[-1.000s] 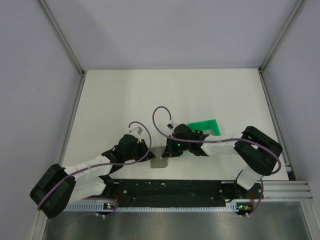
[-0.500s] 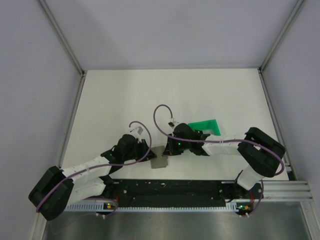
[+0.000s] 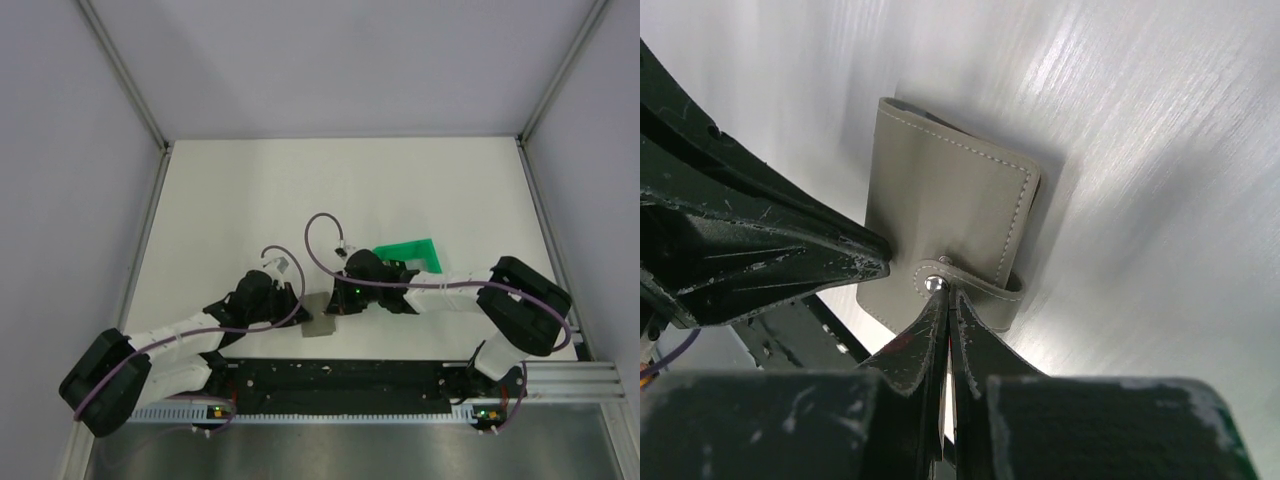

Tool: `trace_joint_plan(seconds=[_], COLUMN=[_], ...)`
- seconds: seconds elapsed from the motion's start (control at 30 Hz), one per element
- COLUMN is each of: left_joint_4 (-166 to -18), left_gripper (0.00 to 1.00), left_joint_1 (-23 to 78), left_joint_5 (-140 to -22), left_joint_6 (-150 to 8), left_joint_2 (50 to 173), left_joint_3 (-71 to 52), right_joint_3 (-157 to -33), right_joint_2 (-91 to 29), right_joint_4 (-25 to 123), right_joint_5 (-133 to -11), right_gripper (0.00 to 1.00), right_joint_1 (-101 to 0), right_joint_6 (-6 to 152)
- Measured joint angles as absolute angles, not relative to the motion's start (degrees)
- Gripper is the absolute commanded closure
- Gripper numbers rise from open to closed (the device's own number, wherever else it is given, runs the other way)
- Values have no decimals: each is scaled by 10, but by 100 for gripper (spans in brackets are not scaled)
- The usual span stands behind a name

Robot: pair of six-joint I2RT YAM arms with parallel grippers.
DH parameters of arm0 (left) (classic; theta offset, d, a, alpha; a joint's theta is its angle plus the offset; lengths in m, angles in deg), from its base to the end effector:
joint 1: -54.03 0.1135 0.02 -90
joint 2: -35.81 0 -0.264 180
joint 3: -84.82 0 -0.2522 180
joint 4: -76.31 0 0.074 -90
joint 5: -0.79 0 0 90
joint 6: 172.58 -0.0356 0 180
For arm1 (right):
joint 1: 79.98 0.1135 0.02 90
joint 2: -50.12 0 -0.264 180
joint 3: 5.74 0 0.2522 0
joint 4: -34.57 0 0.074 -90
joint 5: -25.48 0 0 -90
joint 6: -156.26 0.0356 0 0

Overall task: Put the credit cards into the card holder
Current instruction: Close the card holder at the center of the board.

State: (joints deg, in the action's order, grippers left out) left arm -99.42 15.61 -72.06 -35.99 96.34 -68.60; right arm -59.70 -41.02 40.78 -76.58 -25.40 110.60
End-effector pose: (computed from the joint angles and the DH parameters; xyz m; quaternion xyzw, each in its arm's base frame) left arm 0.1378 -0.1227 0.1357 0.0016 0.8920 -0.3906 0.2277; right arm 0.1709 0.2531 0.1503 -0.1229 0.9060 0.3617 0.1824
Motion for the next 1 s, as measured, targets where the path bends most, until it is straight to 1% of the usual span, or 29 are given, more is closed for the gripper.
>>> trace_joint_plan(seconds=[0.2, 1.0], left_joint_4=[-1000, -1024], left_gripper=[92, 94], left_joint_1=[156, 152], left_joint_5=[-721, -721], left_joint_6=[-360, -351], left_joint_2=[964, 974], left_joint_3=[-693, -699], right_joint_3=[-597, -614], right_joint_2=[-408, -418], right_joint_4=[420, 422], right_joint_5=[-760, -740], right_gripper=[100, 99], right_joint_1=[-238, -237], right_joint_6=[1106, 1104])
